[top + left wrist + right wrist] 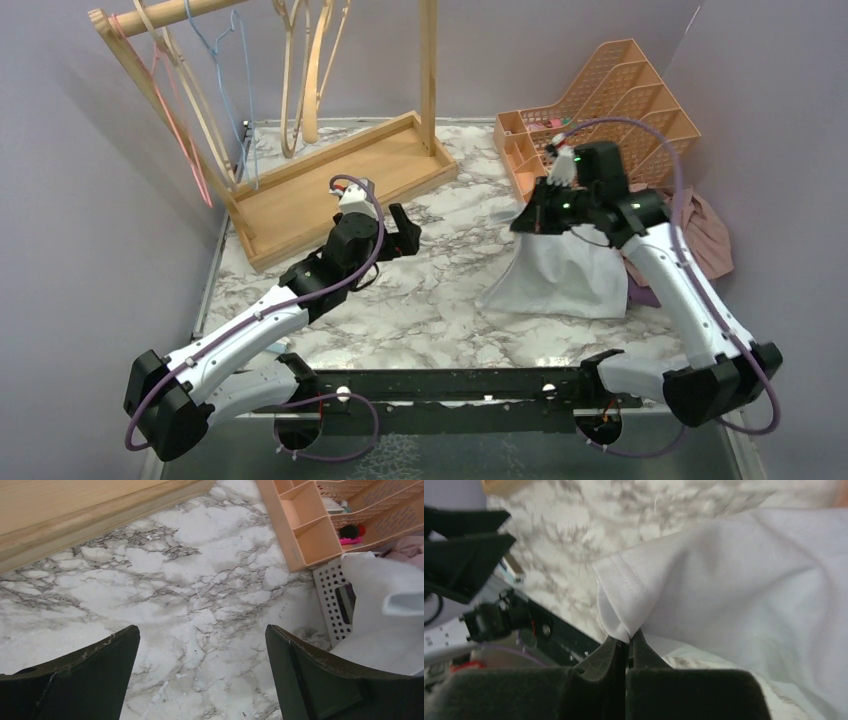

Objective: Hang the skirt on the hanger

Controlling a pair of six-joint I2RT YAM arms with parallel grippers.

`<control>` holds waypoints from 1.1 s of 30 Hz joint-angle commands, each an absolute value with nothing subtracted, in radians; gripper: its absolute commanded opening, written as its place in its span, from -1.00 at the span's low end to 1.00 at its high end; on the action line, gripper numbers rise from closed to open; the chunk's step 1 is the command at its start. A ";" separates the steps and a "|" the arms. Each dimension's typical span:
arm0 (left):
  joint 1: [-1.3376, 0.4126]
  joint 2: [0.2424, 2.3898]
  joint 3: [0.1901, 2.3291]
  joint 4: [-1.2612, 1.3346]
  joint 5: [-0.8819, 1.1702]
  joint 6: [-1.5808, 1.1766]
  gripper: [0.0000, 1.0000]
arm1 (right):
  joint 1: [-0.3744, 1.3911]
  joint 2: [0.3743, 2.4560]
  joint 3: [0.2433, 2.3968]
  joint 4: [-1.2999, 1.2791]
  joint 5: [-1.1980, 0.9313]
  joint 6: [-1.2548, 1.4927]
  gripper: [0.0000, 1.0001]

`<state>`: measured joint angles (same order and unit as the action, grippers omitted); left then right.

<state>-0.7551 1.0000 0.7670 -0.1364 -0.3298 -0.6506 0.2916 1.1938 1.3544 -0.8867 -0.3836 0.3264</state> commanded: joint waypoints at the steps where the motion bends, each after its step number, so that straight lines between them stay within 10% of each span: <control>1: -0.753 0.984 0.786 -0.276 -0.434 -0.710 0.97 | 0.490 1.281 1.220 -0.750 -0.414 0.424 -0.98; 13: -0.724 0.916 0.781 -0.464 -0.568 -0.768 0.97 | 0.824 1.756 1.329 -0.266 -0.519 0.618 -0.98; 22: -0.718 0.883 0.738 -0.464 -0.518 -0.766 0.97 | 0.824 1.738 1.296 -0.372 -0.170 0.644 0.38; 33: -0.710 1.095 0.664 -0.308 -0.268 -0.711 0.77 | 0.723 1.687 1.105 -0.500 0.148 0.629 0.40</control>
